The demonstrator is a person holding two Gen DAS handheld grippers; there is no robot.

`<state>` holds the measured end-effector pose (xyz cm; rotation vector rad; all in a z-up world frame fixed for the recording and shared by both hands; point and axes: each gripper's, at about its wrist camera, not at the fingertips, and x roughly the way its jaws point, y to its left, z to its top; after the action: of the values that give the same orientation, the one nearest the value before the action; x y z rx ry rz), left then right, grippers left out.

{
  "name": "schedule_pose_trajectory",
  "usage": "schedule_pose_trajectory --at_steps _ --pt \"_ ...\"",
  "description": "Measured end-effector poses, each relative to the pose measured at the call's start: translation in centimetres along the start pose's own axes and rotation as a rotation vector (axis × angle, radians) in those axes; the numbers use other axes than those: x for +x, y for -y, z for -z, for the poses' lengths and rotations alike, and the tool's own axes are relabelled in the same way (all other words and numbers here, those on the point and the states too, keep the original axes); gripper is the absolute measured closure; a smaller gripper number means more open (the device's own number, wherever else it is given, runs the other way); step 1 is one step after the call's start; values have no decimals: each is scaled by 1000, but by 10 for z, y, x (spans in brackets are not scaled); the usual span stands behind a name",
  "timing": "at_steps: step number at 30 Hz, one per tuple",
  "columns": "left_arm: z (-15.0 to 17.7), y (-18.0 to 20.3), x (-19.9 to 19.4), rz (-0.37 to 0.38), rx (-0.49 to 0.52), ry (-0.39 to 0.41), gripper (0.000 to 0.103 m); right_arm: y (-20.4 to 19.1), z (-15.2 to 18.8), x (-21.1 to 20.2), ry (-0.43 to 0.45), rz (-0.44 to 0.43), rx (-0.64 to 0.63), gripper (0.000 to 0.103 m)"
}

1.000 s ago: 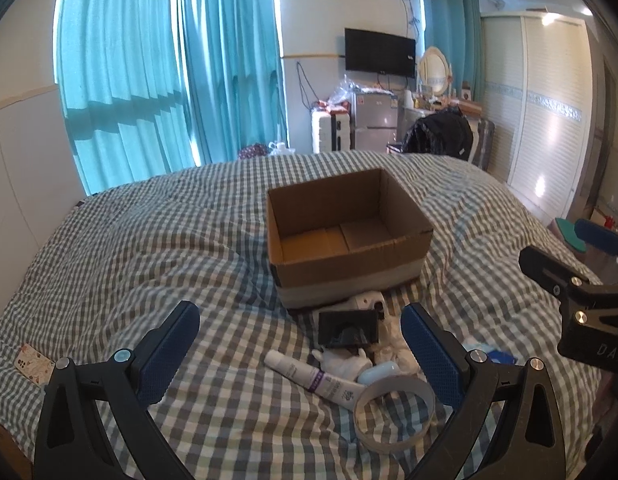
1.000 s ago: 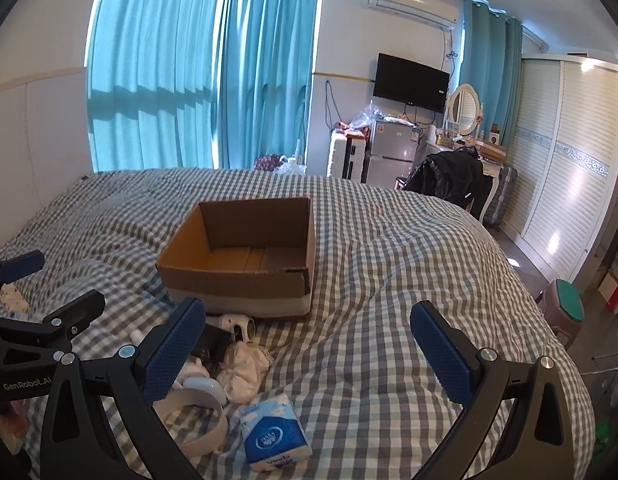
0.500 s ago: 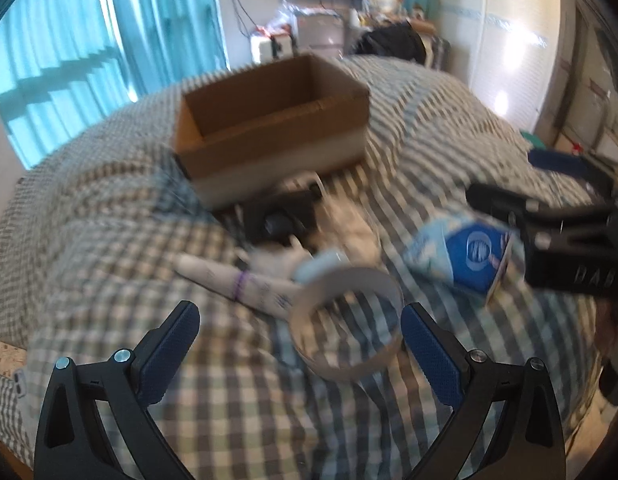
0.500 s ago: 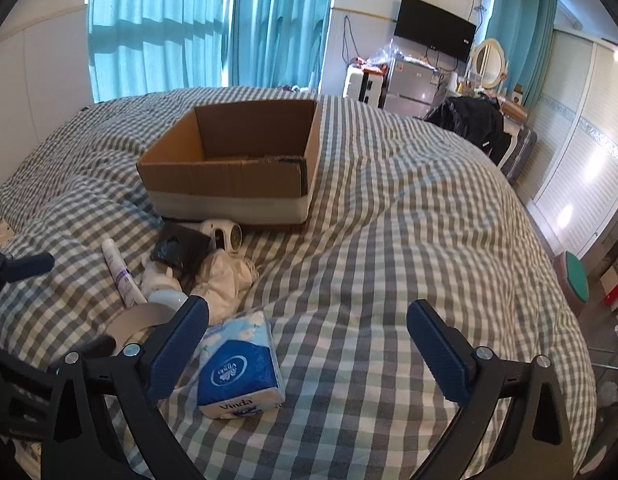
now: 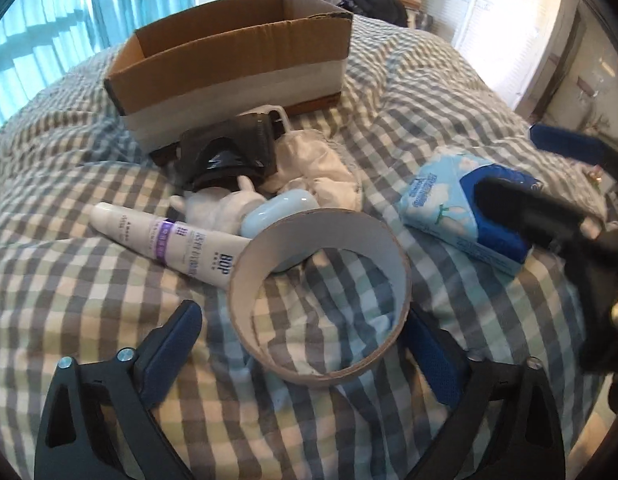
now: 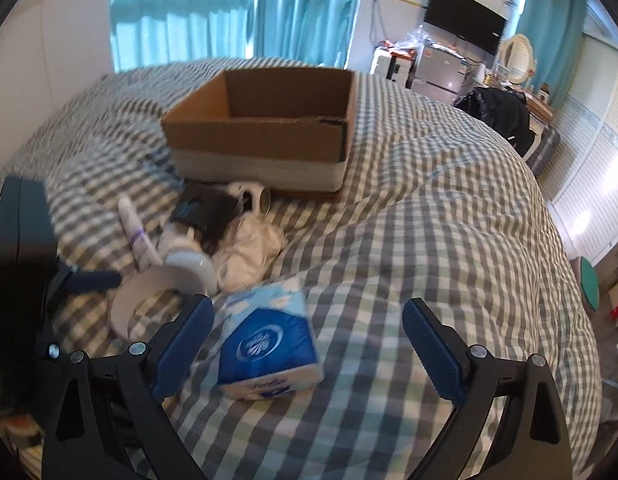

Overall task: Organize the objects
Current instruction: 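Grasp the brown tape roll with the left tool while the right grasps the tissue pack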

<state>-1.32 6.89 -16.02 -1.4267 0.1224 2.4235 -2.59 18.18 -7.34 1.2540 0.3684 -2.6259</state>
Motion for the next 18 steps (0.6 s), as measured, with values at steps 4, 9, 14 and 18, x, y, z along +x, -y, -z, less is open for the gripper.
schedule_pose_trajectory --at_steps 4,9,14,18 --pt "2 -3 -7 17 4 -10 22 -2 4 10 -47 -19 0 20" --pt "0 -12 -19 -73 18 12 23 -10 8 13 -71 -60 -15 47" --pt "-2 -22 -34 -83 -11 46 23 -20 6 3 -42 -29 -49 64" --pt "-1 -23 -47 -83 -26 69 23 -20 4 -9 -21 -29 -41 67"
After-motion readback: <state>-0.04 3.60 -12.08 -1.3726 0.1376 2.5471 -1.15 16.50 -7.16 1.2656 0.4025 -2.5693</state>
